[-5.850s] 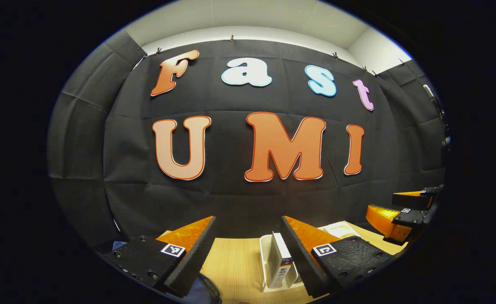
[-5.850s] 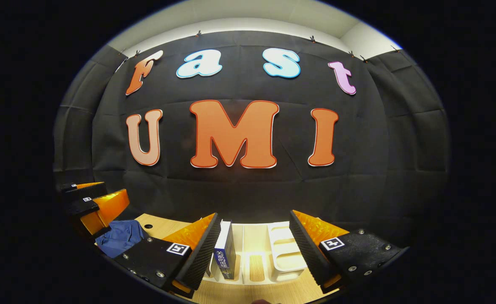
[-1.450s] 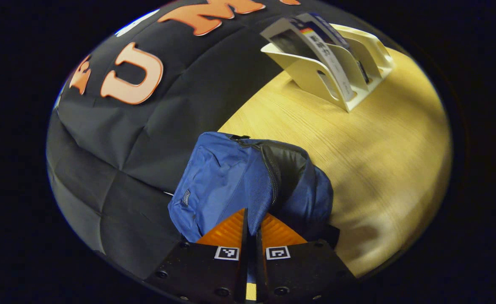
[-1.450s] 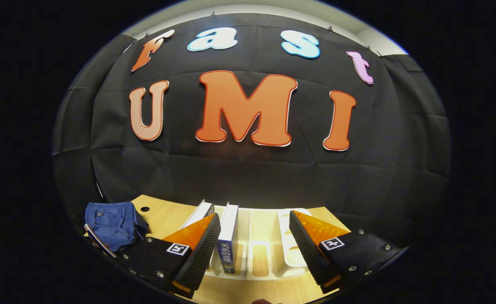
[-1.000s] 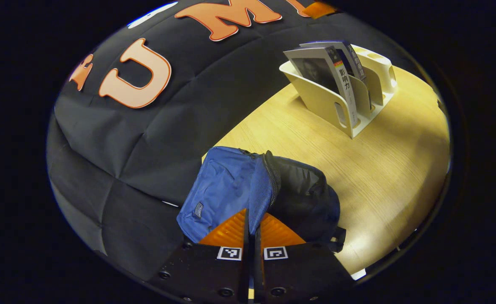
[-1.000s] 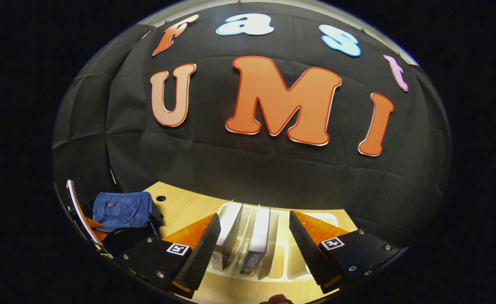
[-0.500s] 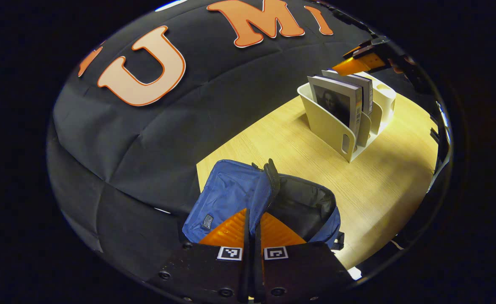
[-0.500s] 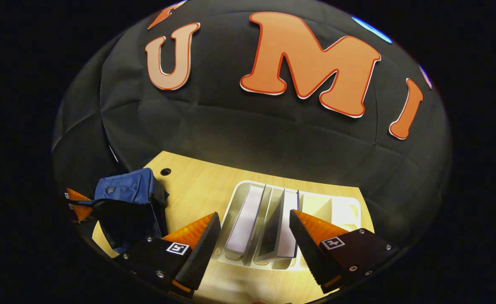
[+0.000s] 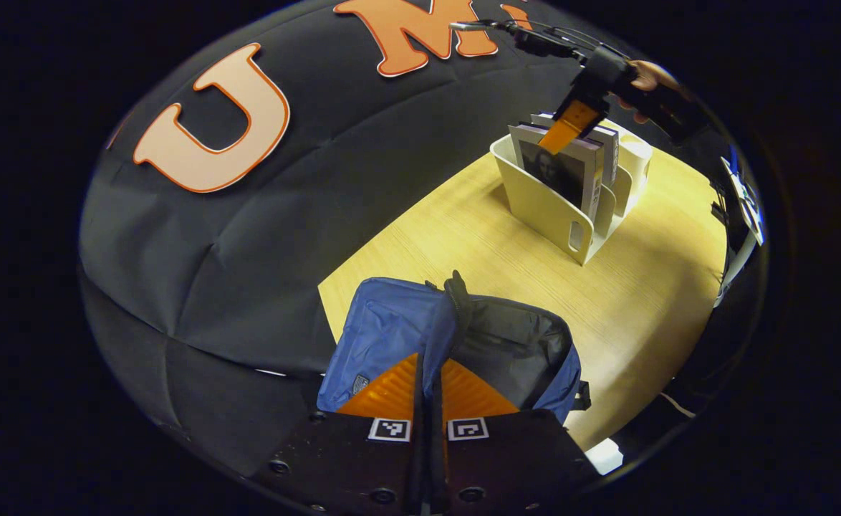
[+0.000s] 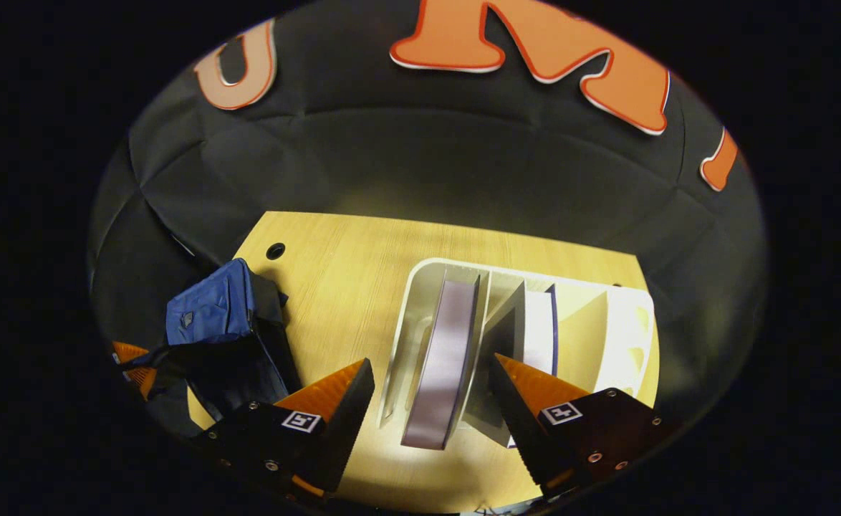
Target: Open the schoolbag, grab two books from the bookshelf and put them into the schoolbag.
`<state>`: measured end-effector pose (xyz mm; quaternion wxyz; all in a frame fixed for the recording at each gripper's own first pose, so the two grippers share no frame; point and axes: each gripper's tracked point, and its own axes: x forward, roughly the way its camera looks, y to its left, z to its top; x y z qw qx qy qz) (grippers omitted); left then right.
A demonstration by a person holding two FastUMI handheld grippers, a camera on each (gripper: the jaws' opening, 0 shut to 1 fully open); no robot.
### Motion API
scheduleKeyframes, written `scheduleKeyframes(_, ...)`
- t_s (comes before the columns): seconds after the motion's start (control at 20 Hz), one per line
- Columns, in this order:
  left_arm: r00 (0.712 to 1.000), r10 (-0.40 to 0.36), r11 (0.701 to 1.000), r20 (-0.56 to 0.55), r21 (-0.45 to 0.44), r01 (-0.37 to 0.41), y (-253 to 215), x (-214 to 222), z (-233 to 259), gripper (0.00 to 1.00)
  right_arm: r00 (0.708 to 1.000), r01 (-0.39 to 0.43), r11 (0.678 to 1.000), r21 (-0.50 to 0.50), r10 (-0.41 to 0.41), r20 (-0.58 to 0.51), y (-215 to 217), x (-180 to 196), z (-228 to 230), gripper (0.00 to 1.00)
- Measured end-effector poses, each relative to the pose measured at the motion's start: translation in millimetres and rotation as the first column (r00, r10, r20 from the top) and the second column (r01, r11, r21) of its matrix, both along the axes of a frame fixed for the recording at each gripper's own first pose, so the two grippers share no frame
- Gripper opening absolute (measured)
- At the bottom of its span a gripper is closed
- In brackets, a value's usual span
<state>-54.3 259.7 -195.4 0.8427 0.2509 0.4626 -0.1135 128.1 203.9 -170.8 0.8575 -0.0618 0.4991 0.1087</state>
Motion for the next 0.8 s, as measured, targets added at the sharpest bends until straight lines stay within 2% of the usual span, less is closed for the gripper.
scheduleKeyframes(0.05,1.0,0.002,1.0,-0.006,-0.012,-0.002,1,-1,-3,0.05,0.999,0.015,1.0,0.024,-0.014,-0.039,4,1,-2,0.94)
scheduleKeyframes(0.1,1.0,0.001,1.0,-0.007,-0.023,-0.001,2,-1,-5,0.05,0.997,0.031,0.999,0.041,-0.028,-0.071,8,3,-4,0.85)
scheduleKeyframes(0.15,1.0,0.0,0.999,-0.011,-0.038,0.0,1,-3,-6,0.05,0.993,0.045,0.998,0.044,-0.04,-0.114,7,3,-6,0.81)
scheduleKeyframes(0.35,1.0,0.002,0.996,-0.016,-0.086,-0.003,1,-9,-15,0.05,0.975,0.068,0.997,-0.033,-0.073,-0.209,-1,13,-21,0.66)
scheduleKeyframes(0.4,1.0,0.004,0.995,-0.019,-0.096,-0.006,3,-10,-17,0.05,0.969,0.076,0.995,-0.059,-0.088,-0.23,-4,13,-24,0.59)
scheduleKeyframes(0.45,1.0,0.009,0.995,-0.023,-0.103,-0.011,4,-11,-18,0.05,0.964,0.082,0.994,-0.073,-0.098,-0.248,-7,14,-27,0.46)
scheduleKeyframes(0.5,1.0,0.009,0.994,-0.024,-0.108,-0.011,6,-11,-18,0.05,0.954,0.083,0.993,-0.081,-0.102,-0.281,-7,12,-32,0.41)
scheduleKeyframes(0.6,1.0,0.007,0.993,-0.026,-0.118,-0.01,8,-10,-19,0.05,0.935,0.098,0.989,-0.11,-0.129,-0.33,-9,6,-29,0.36)
scheduleKeyframes(0.7,1.0,0.001,0.992,-0.031,-0.124,-0.005,8,-10,-20,0.05,0.928,0.087,0.989,-0.122,-0.125,-0.35,-9,4,-28,0.35)
scheduleKeyframes(0.75,1.0,0.0,0.992,-0.031,-0.125,-0.003,10,-9,-20,0.05,0.927,0.08,0.989,-0.123,-0.119,-0.355,-7,3,-27,0.42)
scheduleKeyframes(0.8,0.999,0.0,0.992,-0.034,-0.127,-0.004,11,-9,-21,0.05,0.925,0.081,0.99,-0.118,-0.119,-0.361,-5,2,-26,0.31)
